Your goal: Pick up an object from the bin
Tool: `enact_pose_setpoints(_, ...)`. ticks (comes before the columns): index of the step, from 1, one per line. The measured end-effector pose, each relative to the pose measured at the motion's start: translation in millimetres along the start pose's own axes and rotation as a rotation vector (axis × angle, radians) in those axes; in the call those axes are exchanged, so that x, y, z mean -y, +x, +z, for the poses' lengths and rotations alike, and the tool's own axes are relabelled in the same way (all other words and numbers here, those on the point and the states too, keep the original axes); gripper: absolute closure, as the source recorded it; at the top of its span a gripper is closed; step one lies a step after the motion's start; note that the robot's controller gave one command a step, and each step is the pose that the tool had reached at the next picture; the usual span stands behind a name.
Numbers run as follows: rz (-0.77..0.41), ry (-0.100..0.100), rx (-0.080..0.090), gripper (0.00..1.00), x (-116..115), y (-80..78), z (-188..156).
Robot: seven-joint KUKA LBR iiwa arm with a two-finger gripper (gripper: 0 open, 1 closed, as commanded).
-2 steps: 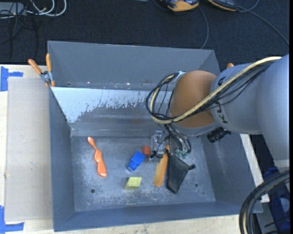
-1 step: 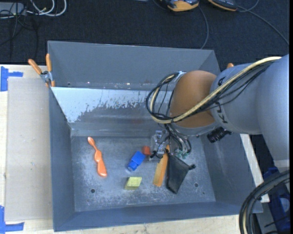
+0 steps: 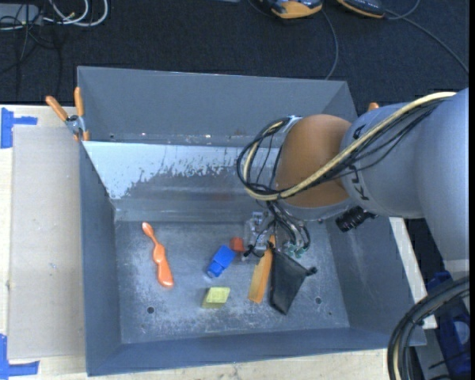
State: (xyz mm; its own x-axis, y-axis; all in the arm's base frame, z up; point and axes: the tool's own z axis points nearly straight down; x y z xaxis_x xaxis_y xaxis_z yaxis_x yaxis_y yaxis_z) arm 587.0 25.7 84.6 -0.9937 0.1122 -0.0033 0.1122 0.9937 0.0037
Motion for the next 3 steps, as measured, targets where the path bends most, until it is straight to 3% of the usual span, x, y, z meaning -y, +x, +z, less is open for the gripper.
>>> enact_pose_setpoints(3,0.003,0.000,0.000,1.00,0.1,0.0,0.0)
